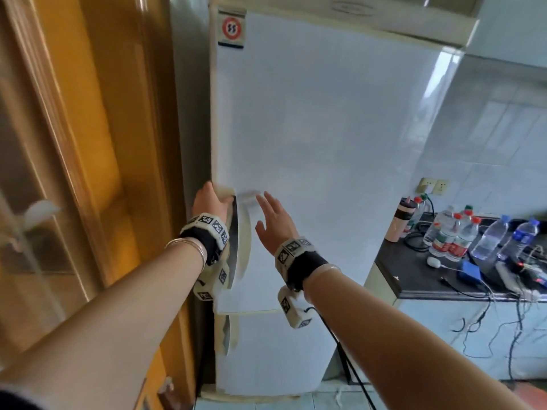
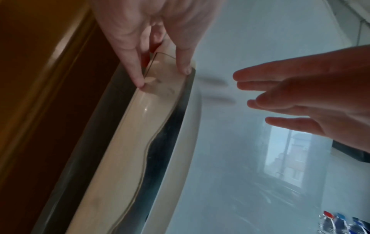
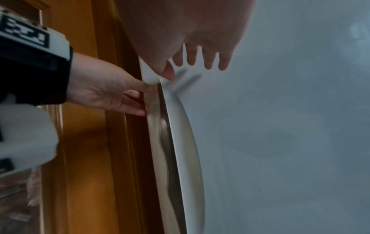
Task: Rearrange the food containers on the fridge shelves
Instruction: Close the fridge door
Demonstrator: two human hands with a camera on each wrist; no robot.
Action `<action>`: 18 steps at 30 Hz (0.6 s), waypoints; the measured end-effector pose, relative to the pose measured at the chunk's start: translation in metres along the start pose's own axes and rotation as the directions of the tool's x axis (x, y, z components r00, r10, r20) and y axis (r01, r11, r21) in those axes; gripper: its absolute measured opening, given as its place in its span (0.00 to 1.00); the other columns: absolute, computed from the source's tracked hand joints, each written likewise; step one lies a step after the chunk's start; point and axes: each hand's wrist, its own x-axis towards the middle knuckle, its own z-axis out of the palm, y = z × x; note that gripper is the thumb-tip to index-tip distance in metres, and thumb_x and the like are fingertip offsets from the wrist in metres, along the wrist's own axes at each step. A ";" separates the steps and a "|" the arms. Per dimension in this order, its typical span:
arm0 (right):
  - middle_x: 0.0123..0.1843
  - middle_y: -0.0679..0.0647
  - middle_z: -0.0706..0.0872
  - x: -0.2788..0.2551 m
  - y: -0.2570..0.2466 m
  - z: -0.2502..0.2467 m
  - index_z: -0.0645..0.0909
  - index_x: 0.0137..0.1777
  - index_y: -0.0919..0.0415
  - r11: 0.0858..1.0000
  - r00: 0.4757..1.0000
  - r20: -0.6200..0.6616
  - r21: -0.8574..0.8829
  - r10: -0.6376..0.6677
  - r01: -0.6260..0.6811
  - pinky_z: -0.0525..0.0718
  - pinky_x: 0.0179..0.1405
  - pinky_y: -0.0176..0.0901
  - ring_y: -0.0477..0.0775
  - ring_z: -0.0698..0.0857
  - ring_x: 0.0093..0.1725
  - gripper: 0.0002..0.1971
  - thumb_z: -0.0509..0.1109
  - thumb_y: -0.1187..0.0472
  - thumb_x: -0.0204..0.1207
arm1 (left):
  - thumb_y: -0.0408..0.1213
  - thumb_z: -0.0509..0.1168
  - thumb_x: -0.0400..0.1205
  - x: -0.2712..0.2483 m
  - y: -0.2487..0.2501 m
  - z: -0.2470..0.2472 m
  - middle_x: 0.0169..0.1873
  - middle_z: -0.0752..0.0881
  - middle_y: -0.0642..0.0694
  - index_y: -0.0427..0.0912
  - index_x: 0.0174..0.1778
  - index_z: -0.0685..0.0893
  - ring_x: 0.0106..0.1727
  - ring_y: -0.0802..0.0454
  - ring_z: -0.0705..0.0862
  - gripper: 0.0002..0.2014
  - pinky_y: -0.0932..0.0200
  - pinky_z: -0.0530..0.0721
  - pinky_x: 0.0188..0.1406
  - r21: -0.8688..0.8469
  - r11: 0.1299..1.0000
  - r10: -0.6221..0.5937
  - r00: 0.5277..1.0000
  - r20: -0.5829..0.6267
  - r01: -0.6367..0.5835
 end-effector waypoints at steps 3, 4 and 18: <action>0.86 0.52 0.52 0.012 0.003 0.002 0.53 0.83 0.55 1.000 1.000 0.002 0.004 0.014 -0.014 0.57 0.85 0.51 0.54 0.53 0.85 0.31 0.57 0.63 0.82 | 0.40 0.70 0.78 0.017 0.006 0.005 0.69 0.78 0.37 0.36 0.72 0.71 0.72 0.38 0.77 0.28 0.46 0.75 0.70 0.024 1.000 0.004 1.000 -0.011 -0.004; 0.86 0.52 0.52 0.015 0.005 0.003 0.53 0.83 0.55 1.000 1.000 0.003 0.008 0.024 -0.025 0.57 0.85 0.51 0.54 0.53 0.85 0.31 0.57 0.63 0.82 | 0.40 0.70 0.77 0.022 0.007 0.007 0.69 0.79 0.37 0.36 0.71 0.72 0.71 0.38 0.77 0.27 0.46 0.76 0.69 0.033 0.999 0.006 1.000 -0.008 -0.006; 0.86 0.51 0.54 0.040 0.035 0.008 0.57 0.82 0.53 0.995 0.995 0.009 -0.017 0.101 -0.101 0.59 0.84 0.50 0.54 0.54 0.85 0.30 0.57 0.65 0.81 | 0.40 0.72 0.76 0.073 0.022 0.026 0.67 0.79 0.33 0.30 0.66 0.73 0.70 0.36 0.78 0.27 0.46 0.76 0.69 0.049 0.999 -0.020 1.000 0.012 0.020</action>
